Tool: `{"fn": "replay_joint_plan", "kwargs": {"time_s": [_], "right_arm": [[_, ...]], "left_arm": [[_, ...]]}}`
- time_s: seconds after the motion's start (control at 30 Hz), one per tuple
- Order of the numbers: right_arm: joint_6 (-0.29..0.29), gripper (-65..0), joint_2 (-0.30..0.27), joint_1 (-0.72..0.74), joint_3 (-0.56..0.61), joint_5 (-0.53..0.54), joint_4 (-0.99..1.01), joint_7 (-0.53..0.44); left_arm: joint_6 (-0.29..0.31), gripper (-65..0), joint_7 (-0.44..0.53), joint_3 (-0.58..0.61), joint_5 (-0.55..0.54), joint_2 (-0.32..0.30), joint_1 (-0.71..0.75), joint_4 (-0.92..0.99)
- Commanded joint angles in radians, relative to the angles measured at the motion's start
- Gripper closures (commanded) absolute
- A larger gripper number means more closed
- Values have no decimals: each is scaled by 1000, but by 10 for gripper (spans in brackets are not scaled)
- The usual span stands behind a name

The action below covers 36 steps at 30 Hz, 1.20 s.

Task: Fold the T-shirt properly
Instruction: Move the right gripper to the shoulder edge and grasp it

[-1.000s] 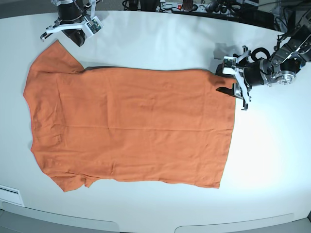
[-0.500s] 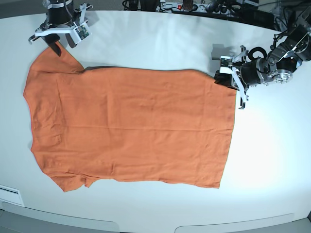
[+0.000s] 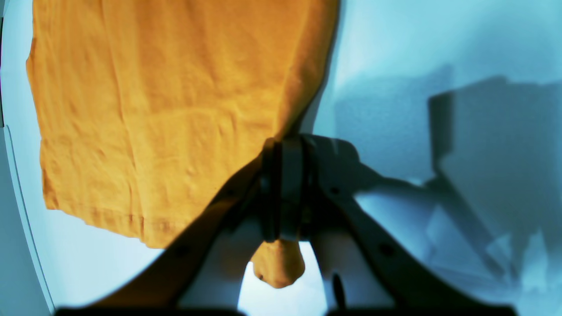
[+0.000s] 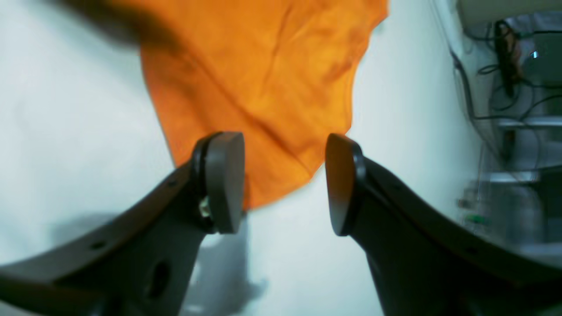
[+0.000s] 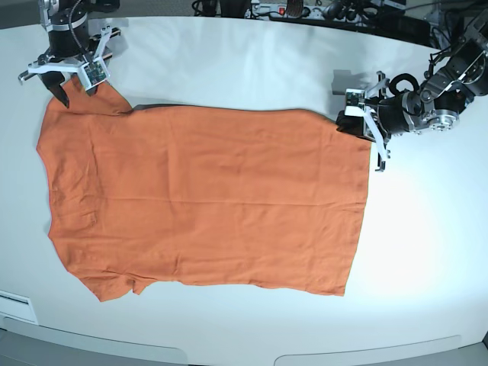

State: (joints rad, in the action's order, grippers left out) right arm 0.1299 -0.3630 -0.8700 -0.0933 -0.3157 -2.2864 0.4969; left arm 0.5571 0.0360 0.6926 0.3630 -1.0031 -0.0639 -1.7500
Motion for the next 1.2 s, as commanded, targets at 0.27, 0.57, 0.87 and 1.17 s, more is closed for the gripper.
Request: {"fn": "replay_joint_plan", "kwargs": {"time_s": [0.27,0.57,0.87,1.17], "right_arm": [[13,-317,-69,106,-14,8,217,-15],[9,-317,-122,136,-14,9,248,-28],[82,-312,-122,254,-14,58,419,-41],[52,0,-122,268,-14,57,417,-25]], "left_arm": [[35,0,-40,1,18,-17,2,7],[35,0,-39,1,18,-16,2,7],[35,0,-40,1,18,-16,2,6],[35,0,-40,1,18,-18,2,6]]}}
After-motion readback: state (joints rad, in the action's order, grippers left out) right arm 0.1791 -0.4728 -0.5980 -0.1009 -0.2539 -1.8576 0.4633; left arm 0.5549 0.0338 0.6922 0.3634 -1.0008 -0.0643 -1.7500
